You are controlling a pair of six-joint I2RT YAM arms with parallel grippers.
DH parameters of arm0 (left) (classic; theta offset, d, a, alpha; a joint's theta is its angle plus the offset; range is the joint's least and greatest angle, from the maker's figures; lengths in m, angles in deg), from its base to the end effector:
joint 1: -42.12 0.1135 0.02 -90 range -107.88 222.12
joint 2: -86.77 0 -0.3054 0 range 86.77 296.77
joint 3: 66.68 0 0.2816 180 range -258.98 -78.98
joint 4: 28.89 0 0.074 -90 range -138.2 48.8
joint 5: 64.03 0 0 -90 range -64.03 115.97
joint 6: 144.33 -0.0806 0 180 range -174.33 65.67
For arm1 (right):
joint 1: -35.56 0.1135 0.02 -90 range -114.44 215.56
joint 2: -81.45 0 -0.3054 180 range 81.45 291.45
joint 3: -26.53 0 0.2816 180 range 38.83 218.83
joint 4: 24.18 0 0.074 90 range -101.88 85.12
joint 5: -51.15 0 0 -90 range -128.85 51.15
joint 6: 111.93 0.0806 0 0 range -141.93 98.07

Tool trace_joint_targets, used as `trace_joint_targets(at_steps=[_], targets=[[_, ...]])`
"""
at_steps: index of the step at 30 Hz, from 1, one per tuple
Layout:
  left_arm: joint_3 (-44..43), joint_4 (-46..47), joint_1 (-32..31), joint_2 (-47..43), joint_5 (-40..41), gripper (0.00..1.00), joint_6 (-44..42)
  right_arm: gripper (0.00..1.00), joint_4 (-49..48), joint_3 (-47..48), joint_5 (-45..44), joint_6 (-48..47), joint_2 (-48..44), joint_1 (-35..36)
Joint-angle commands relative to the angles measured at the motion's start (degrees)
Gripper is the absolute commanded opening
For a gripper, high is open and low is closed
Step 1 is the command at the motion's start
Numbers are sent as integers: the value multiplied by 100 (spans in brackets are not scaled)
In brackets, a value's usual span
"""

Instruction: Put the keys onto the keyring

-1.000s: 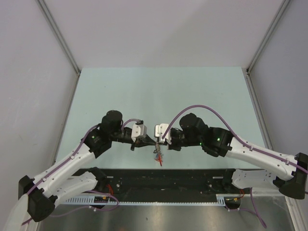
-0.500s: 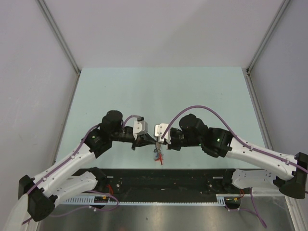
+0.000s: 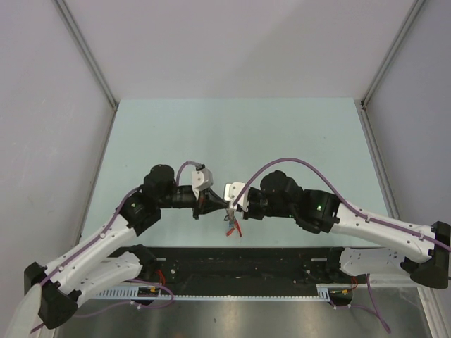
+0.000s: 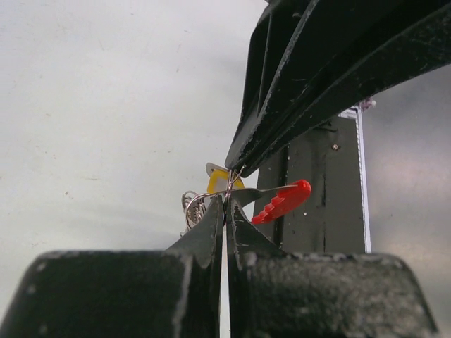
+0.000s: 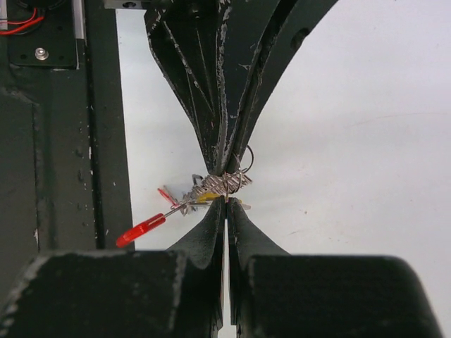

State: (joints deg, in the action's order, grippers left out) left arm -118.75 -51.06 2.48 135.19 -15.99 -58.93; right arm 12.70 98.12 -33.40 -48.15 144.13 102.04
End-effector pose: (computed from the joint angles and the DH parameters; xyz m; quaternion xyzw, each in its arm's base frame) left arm 0.1392 -0.1853 0.3173 0.4791 0.6233 -0.4413 0.4326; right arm 0.1104 0.2729 0.3561 -0.6363 0.5732 0.2154 0.4692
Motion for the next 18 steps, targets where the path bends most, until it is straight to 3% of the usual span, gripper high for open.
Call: trace_joint_targets(at_steps=[1, 18], targets=[[214, 1212, 9, -368, 328, 0, 872, 0, -102, -39, -237, 29, -106, 111], [1551, 3833, 0, -1063, 987, 0, 2393, 0, -937, -611, 333, 327, -475, 50]])
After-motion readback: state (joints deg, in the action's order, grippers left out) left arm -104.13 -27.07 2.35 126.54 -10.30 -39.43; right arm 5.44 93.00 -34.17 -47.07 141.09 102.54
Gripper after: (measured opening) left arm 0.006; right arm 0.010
